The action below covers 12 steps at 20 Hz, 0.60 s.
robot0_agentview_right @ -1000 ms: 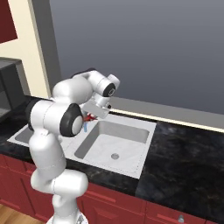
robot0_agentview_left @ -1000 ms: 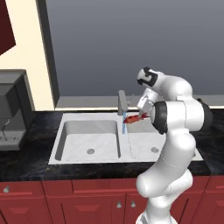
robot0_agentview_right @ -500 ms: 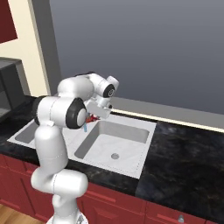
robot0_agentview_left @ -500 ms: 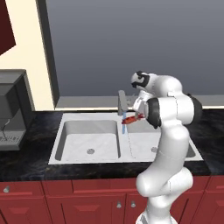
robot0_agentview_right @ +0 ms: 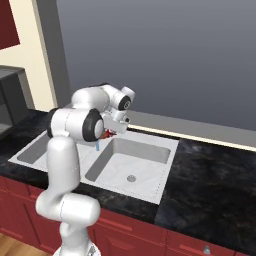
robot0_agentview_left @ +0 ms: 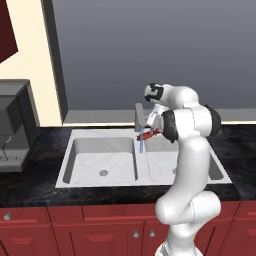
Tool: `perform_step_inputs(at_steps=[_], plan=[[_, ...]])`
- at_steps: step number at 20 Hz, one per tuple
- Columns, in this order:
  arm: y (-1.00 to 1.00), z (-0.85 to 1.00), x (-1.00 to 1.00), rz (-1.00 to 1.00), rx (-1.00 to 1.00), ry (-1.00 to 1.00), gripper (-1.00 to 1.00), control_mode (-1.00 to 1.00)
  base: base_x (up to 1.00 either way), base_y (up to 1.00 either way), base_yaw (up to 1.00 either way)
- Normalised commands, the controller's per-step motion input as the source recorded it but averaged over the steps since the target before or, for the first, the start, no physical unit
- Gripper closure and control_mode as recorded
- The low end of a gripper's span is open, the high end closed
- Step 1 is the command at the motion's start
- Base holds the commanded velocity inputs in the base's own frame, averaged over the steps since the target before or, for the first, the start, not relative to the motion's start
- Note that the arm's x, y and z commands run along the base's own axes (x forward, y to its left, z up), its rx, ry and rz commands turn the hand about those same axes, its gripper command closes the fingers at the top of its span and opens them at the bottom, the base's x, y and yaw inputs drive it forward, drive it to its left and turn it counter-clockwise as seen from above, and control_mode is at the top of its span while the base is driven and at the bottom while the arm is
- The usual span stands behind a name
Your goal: Take the fish out of the fridge, briefly rinse it in the sink, and place it on the tray next to the sink.
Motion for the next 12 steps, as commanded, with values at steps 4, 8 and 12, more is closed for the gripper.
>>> perform_step_inputs(at_steps=[4,8,12], plan=[[0.02,-0.02,0.14,0.0,0.02,0.0,1.0,-1.0,0.0,0.0,0.0],[0.2,-0.06,-0.88,0.0,0.0,0.0,1.0,-1.0,0.0,0.0,0.0],[0.17,-0.16,-1.0,-0.03,0.0,0.0,1.0,-1.0,0.0,0.0,0.0]])
